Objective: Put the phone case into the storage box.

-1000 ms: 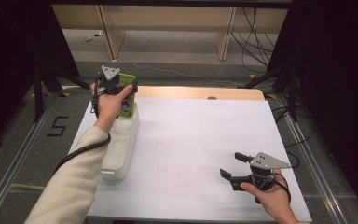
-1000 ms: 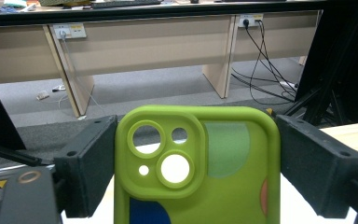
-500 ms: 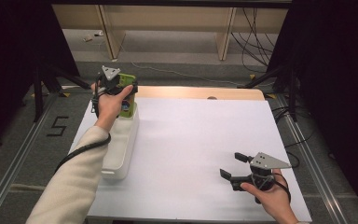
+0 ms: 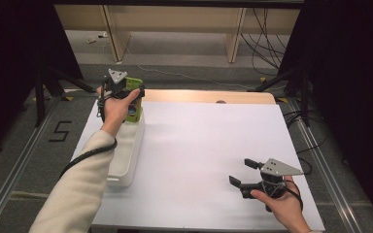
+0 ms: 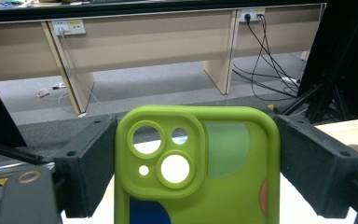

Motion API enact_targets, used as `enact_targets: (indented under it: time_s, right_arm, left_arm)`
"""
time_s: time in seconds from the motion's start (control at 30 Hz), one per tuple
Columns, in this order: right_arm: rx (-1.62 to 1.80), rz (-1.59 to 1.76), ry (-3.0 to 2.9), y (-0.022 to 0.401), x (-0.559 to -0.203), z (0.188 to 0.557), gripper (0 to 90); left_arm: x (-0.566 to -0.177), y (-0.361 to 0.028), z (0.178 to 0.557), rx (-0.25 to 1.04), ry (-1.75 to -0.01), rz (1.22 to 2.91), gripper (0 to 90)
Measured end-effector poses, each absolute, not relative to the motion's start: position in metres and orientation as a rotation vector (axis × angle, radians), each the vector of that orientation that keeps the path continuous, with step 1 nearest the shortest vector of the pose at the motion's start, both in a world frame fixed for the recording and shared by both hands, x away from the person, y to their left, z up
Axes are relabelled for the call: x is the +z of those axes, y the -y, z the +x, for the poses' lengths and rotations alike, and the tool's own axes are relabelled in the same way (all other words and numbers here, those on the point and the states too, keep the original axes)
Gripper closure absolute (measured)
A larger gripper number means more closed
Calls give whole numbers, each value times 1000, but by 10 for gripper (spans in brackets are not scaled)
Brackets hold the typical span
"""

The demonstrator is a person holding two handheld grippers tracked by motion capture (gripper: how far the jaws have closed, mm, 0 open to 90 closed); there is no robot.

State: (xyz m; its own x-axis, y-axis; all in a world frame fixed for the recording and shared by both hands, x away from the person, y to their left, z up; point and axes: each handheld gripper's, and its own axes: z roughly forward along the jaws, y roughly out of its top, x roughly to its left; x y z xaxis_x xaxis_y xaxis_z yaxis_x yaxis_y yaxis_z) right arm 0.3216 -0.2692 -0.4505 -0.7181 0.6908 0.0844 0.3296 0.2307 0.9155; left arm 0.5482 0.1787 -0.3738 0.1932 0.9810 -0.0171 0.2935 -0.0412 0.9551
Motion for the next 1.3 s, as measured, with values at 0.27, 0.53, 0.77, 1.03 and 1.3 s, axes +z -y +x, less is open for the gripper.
enact_targets:
  time_s: [0.27,0.53,0.77,1.03,1.3]
  right_arm:
    - [1488,946,-2167,269,-450,322,146]
    - [1485,945,-2170,269,-450,322,146]
    - [1485,945,-2171,269,-450,322,146]
    - [1484,942,-2172,269,-450,321,147]
    - [1484,943,-2174,269,-450,321,147]
  left_arm:
    - [-376,-179,549,912,-1272,1525,161]
    - [-379,-180,550,910,-1278,1528,161]
    - [-382,-180,552,908,-1284,1529,161]
    - [-385,-181,553,905,-1287,1530,161]
    - [-388,-180,554,902,-1290,1539,160]
